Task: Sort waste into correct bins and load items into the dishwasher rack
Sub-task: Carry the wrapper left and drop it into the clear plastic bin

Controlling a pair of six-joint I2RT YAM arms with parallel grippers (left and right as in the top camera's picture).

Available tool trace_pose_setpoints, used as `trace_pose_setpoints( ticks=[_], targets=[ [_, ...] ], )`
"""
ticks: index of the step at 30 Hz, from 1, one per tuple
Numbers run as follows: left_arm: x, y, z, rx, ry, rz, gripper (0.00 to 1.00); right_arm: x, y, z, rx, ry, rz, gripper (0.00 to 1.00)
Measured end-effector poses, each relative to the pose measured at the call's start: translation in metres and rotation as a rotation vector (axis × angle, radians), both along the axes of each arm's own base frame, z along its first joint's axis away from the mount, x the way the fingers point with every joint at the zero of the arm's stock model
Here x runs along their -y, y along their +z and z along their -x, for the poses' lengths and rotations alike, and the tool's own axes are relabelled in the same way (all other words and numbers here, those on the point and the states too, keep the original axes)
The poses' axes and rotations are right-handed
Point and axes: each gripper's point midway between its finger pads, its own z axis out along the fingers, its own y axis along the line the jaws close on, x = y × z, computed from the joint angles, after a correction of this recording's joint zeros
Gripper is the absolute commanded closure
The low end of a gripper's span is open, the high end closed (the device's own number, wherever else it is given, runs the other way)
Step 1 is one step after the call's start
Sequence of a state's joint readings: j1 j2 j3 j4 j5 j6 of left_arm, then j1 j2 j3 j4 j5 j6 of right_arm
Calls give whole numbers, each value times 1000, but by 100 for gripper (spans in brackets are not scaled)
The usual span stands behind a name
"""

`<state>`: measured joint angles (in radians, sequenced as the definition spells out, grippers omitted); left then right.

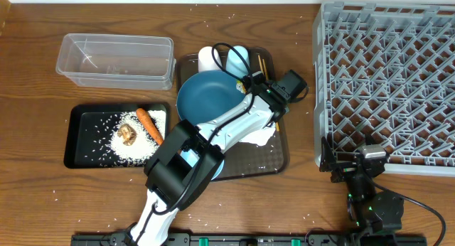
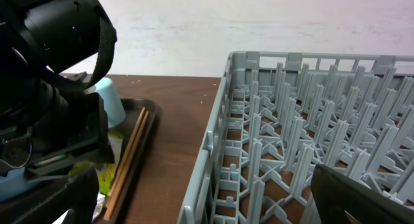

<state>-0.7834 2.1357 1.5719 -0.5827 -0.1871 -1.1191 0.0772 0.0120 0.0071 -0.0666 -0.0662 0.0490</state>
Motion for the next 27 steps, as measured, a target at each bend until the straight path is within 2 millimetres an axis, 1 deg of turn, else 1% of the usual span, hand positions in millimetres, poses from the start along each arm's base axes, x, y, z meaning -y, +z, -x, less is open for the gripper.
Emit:
trace_pose_setpoints(
  ticks=[1, 3, 5, 6, 7, 9, 17, 20, 22, 27],
  targets=[
    [0, 0, 0, 0, -5, -3, 73, 0, 0, 0, 0, 0, 0, 1],
    [0, 0, 0, -1, -9, -6, 75, 0, 0, 0, 0, 0, 0, 1],
    [-1, 0, 1, -2, -16, -10, 81, 0, 0, 0, 0, 0, 0, 1],
    [-1, 0, 1, -2, -16, -10, 81, 0, 0, 0, 0, 0, 0, 1],
    [-1, 0, 1, -2, -17, -10, 87, 0, 0, 0, 0, 0, 0, 1],
    [-1, 0, 1, -3, -16, -12, 94, 0, 0, 0, 0, 0, 0, 1],
    [-5, 1, 5, -18, -19, -26, 94, 0, 0, 0, 0, 0, 0, 1],
    [-4, 11, 5, -4, -22, -14, 94, 0, 0, 0, 0, 0, 0, 1],
    [-3, 22, 3, 14, -23, 2, 94, 0, 0, 0, 0, 0, 0, 1],
    [0, 65, 1, 80, -25, 65, 93, 0, 0, 0, 0, 0, 0, 1]
  ],
)
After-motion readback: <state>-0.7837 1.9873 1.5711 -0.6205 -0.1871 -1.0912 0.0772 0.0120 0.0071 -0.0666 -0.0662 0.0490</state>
